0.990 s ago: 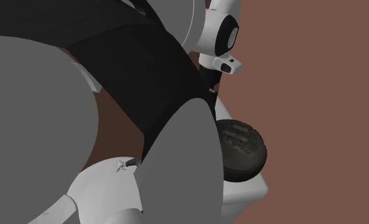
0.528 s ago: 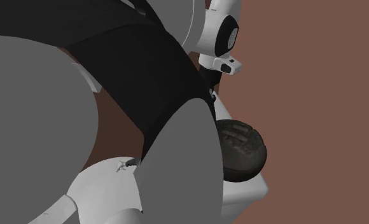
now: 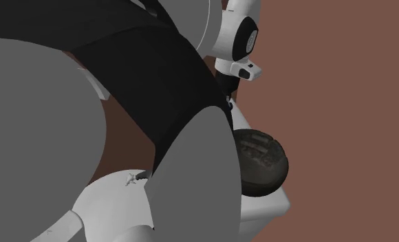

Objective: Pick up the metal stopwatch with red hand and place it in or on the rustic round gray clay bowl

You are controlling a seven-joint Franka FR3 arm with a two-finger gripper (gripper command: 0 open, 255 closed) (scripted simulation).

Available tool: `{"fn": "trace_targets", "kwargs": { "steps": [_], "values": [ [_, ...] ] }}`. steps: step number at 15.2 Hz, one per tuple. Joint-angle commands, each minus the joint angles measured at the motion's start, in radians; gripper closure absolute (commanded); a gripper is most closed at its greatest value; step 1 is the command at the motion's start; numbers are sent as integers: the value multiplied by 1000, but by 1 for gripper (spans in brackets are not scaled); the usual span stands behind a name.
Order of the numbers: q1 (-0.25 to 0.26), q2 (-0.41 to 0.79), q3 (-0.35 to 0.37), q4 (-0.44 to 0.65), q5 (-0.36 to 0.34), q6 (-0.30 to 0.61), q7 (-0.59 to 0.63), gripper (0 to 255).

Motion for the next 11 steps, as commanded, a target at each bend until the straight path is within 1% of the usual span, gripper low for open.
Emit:
{"fn": "trace_targets", "kwargs": {
  "steps": [1, 11],
  "values": [
    [-1, -1, -1, 12, -1, -13, 1, 255],
    [-6, 0, -12, 147, -8, -147, 15, 255]
  ]
}}
